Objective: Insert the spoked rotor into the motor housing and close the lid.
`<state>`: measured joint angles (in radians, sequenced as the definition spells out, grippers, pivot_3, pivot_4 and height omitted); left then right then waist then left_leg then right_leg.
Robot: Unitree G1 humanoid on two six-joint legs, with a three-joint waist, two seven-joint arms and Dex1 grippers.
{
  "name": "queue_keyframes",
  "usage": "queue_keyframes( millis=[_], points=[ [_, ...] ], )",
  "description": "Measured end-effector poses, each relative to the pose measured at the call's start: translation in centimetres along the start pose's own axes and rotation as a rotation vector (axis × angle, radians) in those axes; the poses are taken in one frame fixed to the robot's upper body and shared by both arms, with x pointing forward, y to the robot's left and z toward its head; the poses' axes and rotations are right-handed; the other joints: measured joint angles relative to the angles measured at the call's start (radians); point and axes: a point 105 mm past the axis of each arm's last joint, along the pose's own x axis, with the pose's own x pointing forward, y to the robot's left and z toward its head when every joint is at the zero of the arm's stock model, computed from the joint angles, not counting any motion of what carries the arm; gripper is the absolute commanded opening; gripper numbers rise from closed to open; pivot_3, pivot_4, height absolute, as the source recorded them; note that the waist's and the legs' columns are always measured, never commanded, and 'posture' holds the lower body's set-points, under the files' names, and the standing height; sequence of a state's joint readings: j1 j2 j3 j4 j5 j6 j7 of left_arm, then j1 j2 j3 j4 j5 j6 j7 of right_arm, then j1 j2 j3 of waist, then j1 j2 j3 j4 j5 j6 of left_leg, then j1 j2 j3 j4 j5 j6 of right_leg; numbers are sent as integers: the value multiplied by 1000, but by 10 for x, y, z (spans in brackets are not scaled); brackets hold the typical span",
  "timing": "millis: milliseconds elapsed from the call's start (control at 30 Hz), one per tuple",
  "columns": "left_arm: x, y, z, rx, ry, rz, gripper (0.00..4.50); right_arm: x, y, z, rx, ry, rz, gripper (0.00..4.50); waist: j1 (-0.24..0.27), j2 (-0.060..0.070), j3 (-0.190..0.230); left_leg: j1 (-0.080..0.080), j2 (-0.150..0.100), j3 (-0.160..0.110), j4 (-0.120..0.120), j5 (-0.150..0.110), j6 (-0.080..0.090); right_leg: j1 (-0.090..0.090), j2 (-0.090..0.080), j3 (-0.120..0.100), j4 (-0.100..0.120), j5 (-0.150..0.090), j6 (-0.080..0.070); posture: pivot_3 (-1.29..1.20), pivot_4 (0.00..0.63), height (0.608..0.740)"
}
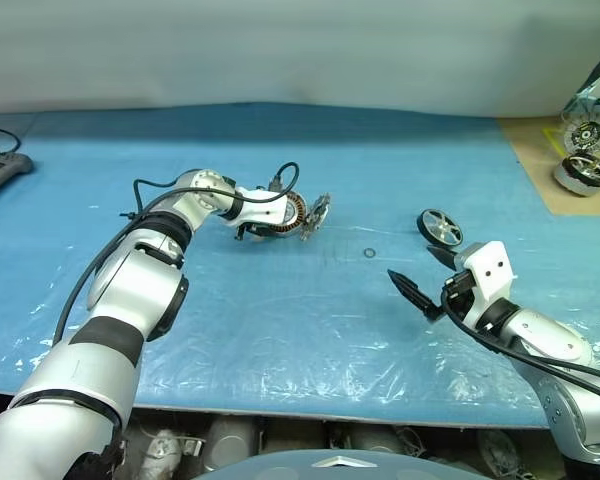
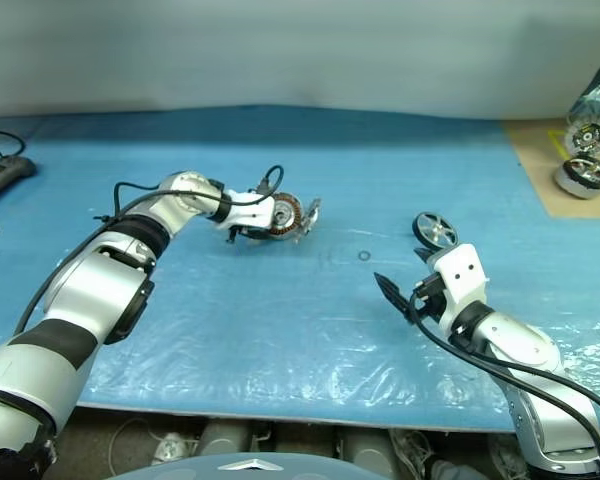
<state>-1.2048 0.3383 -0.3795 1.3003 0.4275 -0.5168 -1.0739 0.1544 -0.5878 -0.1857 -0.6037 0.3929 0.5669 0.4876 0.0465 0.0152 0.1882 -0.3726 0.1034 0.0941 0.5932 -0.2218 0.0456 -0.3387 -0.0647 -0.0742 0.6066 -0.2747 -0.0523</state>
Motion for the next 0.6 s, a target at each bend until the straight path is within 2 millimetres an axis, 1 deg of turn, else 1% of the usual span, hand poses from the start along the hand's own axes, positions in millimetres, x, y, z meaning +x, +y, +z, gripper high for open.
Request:
queue_keyframes(
  millis=[100,400,467,567,600],
  points=[
    [-3,-3,1,-84,-52,-27,1393,0,0,-1,-1,2,-3,4500,-2,0,0,0,0,0,-3,0,0,-1,0,0,-1,0,0,0,150,740],
    [-6,-7,-2,-85,-49,-49,1393,0,-1,0,-19,-2,-13,4500,-3,0,0,4,-1,1,-13,1,-1,-1,0,0,-2,0,-1,0,150,740],
    [-5,-6,-2,-90,-40,-44,1393,0,-1,0,-19,-2,-15,4500,-3,0,0,5,-1,1,-13,1,-1,0,-1,0,-2,0,-1,0,150,740],
    [4,-1,2,-174,-20,-24,1393,0,-1,-1,-18,-5,-18,4500,1,2,-1,8,-1,1,-13,2,-3,3,-1,0,-3,-1,-1,0,150,740],
    [5,0,3,-211,-25,-21,1393,-1,-1,-1,-18,-6,-20,4500,3,2,-1,8,-1,2,-14,4,-4,4,-1,0,-4,-4,-5,0,150,740]
  ],
)
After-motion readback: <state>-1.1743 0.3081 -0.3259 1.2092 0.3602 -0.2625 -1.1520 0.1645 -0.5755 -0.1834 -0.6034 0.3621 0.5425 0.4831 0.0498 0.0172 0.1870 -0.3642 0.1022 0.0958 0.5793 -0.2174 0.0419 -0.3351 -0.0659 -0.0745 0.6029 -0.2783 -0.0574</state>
